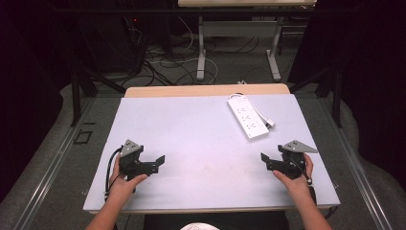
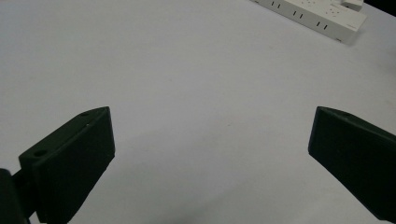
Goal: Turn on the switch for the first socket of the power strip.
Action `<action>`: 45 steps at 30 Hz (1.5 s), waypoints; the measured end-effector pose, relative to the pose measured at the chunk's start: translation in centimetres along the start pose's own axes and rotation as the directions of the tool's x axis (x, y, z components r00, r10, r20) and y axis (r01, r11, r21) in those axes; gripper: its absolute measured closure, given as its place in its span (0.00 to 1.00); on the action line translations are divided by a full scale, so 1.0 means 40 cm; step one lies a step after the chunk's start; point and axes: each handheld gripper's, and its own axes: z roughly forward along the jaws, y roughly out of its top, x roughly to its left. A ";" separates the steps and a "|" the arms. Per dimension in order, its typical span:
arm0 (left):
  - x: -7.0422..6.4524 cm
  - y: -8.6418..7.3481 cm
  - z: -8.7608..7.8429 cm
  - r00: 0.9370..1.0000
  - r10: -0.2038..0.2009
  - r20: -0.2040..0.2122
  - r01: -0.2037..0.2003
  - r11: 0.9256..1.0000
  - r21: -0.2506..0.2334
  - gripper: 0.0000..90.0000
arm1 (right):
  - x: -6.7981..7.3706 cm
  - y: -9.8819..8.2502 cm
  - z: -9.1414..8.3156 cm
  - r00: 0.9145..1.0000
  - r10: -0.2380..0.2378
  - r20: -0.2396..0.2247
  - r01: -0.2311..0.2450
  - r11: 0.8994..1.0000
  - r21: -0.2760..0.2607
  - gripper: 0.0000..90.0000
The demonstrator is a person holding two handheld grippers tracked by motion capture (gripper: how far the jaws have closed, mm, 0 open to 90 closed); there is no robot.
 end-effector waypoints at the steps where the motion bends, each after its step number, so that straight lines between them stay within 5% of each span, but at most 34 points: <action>1: 0.000 0.001 -0.001 1.000 -0.002 -0.001 0.002 1.000 -0.001 0.01 | -0.005 -0.006 0.006 1.000 -0.002 0.006 0.002 1.000 0.003 0.23; 32: -0.007 -0.004 0.013 1.000 0.000 0.006 -0.001 1.000 0.020 0.02 | -0.043 -0.010 -0.003 0.998 0.027 0.049 -0.026 1.000 -0.016 0.24; 45: -0.007 -0.006 0.010 1.000 0.004 -0.003 -0.004 1.000 0.020 0.02 | -0.040 0.032 0.023 1.000 0.028 0.009 -0.029 0.997 0.064 0.23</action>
